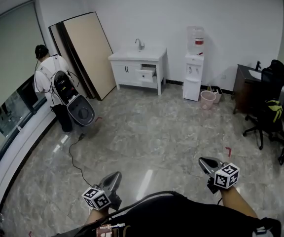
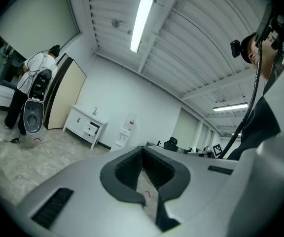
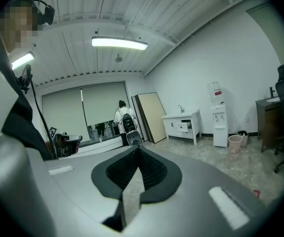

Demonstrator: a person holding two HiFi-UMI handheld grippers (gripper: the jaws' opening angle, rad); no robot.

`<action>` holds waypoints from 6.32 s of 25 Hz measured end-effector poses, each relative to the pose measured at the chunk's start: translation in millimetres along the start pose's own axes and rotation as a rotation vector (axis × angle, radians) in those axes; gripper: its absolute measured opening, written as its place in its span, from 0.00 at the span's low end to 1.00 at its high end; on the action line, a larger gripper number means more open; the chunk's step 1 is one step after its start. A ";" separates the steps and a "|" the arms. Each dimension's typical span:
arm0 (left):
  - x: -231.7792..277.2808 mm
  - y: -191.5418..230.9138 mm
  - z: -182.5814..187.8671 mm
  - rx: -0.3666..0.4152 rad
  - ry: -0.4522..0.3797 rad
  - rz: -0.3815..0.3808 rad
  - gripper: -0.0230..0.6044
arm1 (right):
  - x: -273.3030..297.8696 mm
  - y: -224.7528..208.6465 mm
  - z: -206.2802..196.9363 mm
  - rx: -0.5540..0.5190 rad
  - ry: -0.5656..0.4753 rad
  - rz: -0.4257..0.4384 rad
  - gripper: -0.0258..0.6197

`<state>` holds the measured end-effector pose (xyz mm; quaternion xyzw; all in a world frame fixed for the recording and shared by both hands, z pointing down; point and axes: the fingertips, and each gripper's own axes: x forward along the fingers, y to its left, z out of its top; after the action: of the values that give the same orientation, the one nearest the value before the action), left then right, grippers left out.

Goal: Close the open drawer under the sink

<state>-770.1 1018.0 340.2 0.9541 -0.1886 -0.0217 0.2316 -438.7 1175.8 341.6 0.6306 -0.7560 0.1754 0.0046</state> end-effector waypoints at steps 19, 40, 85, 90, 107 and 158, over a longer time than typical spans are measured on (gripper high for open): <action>213.4 200.7 109.1 0.010 0.078 -0.191 0.02 | 212.5 -100.1 84.5 0.015 -0.039 -0.167 0.04; 403.3 294.3 156.9 -0.007 0.040 -0.064 0.02 | 370.3 -290.4 140.7 0.033 0.029 -0.064 0.04; 744.3 573.2 305.9 -0.025 0.057 -0.177 0.02 | 700.6 -523.6 305.1 0.009 0.024 -0.179 0.04; 772.1 592.3 303.5 -0.043 0.072 -0.161 0.02 | 724.4 -556.1 309.1 0.032 0.033 -0.179 0.04; 955.1 571.5 347.7 0.012 -0.079 0.065 0.02 | 798.5 -779.9 407.0 -0.044 0.010 0.041 0.04; 1401.0 821.0 414.4 -0.032 0.170 -0.169 0.02 | 1080.5 -1070.5 520.0 0.051 0.030 -0.177 0.04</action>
<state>189.4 -354.5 404.3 0.9612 -0.0867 0.0368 0.2592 474.0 -146.9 377.9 0.6923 -0.6924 0.2027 0.0154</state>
